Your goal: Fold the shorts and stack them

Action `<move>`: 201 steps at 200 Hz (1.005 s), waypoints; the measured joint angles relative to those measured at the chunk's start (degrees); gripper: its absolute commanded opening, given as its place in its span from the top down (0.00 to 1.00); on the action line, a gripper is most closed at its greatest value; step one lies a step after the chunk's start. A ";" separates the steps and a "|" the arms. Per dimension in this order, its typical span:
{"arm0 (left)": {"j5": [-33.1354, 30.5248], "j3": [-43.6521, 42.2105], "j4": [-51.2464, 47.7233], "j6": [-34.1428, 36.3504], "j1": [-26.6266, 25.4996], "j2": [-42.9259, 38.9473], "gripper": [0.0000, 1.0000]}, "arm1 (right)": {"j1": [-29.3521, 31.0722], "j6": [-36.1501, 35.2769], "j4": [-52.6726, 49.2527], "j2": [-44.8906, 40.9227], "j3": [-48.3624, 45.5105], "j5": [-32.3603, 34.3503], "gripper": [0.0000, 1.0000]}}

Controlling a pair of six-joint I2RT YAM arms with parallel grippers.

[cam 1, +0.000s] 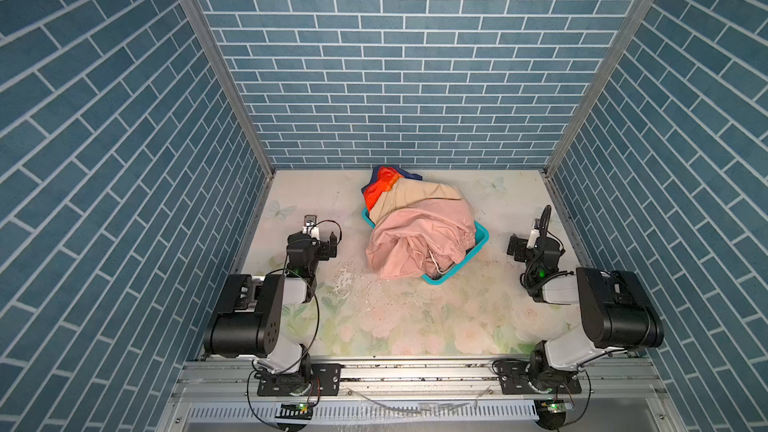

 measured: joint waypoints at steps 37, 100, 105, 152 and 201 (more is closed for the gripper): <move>0.00 0.02 0.00 0.00 0.00 0.00 0.00 | 0.00 0.02 0.00 0.00 0.00 0.00 0.01; 0.02 0.02 0.00 0.00 0.00 0.00 0.00 | 0.00 0.00 0.00 0.00 0.00 -0.02 0.01; 0.02 0.02 -0.02 0.00 0.00 0.00 0.00 | 0.00 0.02 0.00 0.00 0.00 -0.02 0.01; 0.26 0.00 -0.02 0.00 0.09 0.00 0.01 | 0.00 0.02 -0.02 0.00 0.00 -0.04 0.01; 1.60 0.02 0.00 -0.02 0.90 0.00 0.00 | 0.00 0.00 -0.02 0.00 0.00 -0.02 0.01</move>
